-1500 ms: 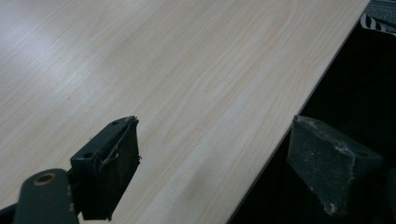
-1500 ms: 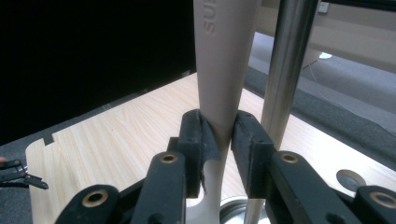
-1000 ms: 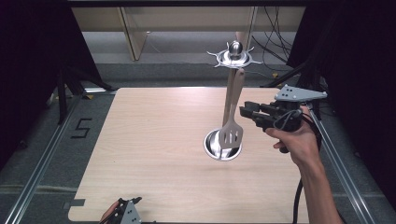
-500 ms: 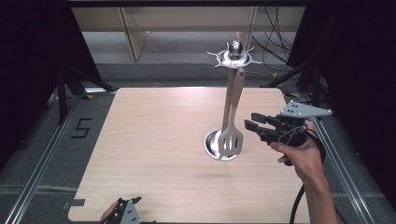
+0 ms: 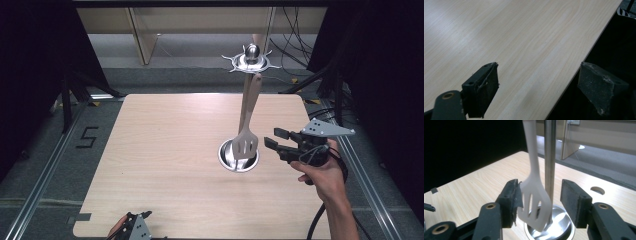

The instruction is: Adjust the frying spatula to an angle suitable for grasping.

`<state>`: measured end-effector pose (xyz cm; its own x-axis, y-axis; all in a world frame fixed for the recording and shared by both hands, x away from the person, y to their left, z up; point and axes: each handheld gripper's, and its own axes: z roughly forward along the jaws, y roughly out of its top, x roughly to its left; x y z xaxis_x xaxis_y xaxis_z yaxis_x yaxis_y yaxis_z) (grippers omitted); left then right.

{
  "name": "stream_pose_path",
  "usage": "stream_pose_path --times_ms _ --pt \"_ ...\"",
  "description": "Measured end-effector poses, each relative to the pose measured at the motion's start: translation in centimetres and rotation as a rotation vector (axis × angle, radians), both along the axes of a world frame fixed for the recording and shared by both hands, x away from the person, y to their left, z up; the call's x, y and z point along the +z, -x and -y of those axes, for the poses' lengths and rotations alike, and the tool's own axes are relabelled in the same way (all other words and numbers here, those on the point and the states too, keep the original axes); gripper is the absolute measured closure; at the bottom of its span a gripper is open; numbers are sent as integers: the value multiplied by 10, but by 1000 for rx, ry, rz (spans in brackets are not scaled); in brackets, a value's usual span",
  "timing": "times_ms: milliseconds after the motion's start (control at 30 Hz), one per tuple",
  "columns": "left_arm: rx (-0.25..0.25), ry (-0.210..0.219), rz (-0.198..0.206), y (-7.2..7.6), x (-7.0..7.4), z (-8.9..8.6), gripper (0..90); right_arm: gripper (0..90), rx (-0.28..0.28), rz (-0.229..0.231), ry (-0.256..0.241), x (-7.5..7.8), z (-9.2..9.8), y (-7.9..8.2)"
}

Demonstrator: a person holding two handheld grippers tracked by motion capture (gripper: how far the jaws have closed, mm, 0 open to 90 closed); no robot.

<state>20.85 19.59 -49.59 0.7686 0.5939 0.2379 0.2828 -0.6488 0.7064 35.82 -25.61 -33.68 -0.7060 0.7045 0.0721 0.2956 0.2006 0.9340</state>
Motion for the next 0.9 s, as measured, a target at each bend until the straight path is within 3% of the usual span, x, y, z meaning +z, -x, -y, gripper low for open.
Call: stream_pose_path --times_ms 33,67,167,200,300,333,433,500,533,567,600,667,700,733,767,800,833,900 --pt "0 0 0 0 0 0 159 490 0 0 0 0 0 0" --pt "9 18 -5 0 -1 1 159 488 -10 -33 -7 -4 -1 1" --pt "11 21 -6 0 -1 0 159 485 -11 -19 6 -7 -1 -1" --pt "-11 12 14 -1 1 0 159 478 -24 -22 -1 -10 -3 0" --pt "11 26 -1 0 0 0 159 468 -5 -22 20 -11 -1 -1" --pt "-10 14 13 -1 1 -1 159 465 -12 -42 14 -11 -1 1" --pt "-10 15 14 -2 1 0 159 460 -8 -37 26 -12 0 1" --pt "-10 14 14 -2 1 -1 159 457 -21 -54 8 -12 -1 3" --pt "6 23 -3 0 1 0 159 451 -26 -22 13 -14 0 1" --pt "2 8 -10 -1 2 -1 159 446 -15 -44 13 -15 0 2" --pt "-10 16 17 -2 1 -1 159 438 -15 -69 17 -15 0 3" --pt "-7 11 16 -3 1 -1 159 419 -17 -58 30 -18 1 2" --pt "6 15 -8 -1 1 -1 159 412 -22 -78 25 -18 1 3" --pt "2 21 -12 -1 1 -1 159 409 -34 -51 27 -21 2 1" --pt "3 22 -12 -1 1 -1 158 409 -29 -77 20 -21 2 1" --pt "-16 8 9 -3 2 -2 158 409 -30 -65 31 -22 4 0" --pt "2 32 8 -3 0 0 158 408 -39 -73 36 -23 4 -1" --pt "-9 20 6 -3 1 -1 158 407 -41 -82 41 -26 5 -3"
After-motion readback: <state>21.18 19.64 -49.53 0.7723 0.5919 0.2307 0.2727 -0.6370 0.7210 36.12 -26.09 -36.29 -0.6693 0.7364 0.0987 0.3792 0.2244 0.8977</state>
